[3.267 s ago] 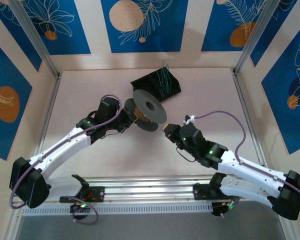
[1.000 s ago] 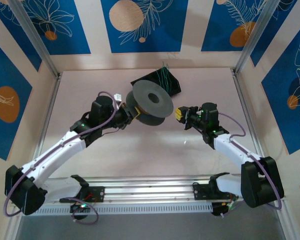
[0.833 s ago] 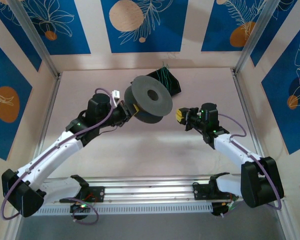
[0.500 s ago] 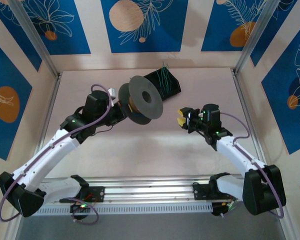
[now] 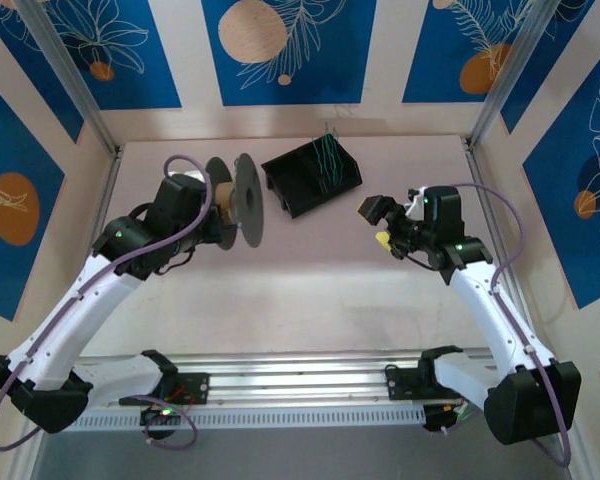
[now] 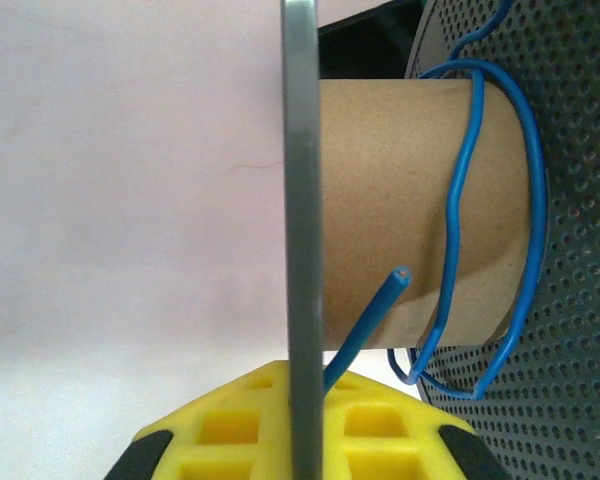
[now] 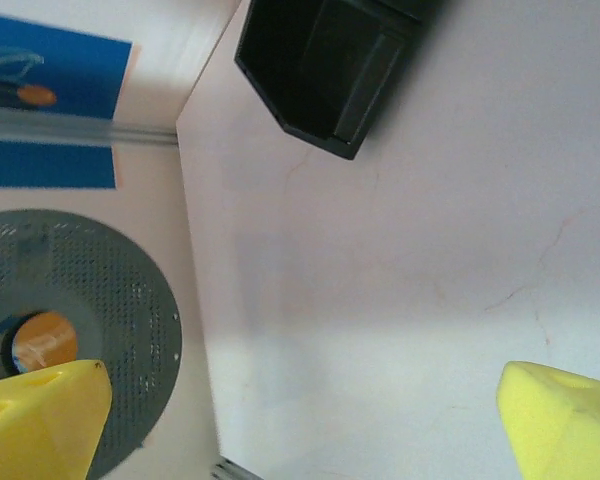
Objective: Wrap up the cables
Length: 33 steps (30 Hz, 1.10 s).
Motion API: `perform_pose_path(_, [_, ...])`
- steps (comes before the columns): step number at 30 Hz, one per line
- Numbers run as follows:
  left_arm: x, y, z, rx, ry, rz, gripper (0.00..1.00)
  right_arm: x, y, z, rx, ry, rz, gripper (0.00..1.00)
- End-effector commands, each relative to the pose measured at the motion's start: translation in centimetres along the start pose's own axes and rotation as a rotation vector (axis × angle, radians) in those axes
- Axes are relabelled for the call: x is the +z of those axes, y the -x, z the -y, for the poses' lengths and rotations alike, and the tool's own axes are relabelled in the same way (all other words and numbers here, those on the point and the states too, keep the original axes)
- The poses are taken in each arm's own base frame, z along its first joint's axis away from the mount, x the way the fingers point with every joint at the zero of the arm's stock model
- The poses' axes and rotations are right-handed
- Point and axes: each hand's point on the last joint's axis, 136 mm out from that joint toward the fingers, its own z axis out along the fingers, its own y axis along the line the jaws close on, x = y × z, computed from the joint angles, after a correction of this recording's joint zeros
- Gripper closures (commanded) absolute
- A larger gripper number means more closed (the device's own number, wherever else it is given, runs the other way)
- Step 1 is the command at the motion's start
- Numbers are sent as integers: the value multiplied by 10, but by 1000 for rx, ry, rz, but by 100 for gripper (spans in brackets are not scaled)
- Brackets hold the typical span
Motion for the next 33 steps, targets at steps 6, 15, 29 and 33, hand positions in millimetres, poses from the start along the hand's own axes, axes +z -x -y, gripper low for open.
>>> perform_pose_path(6, [43, -14, -7, 172, 121, -89, 100, 30, 27, -16, -278, -106, -113, 11])
perform_pose_path(15, [90, -33, 11, 202, 98, -214, 100, 95, 106, -58, -515, -286, -44, 28])
perform_pose_path(29, [138, -58, 41, 132, 13, -359, 100, 205, 191, -63, -682, -411, 50, 53])
perform_pose_path(33, [145, -60, 45, 120, 1, -378, 100, 221, 204, -52, -691, -414, 84, 59])
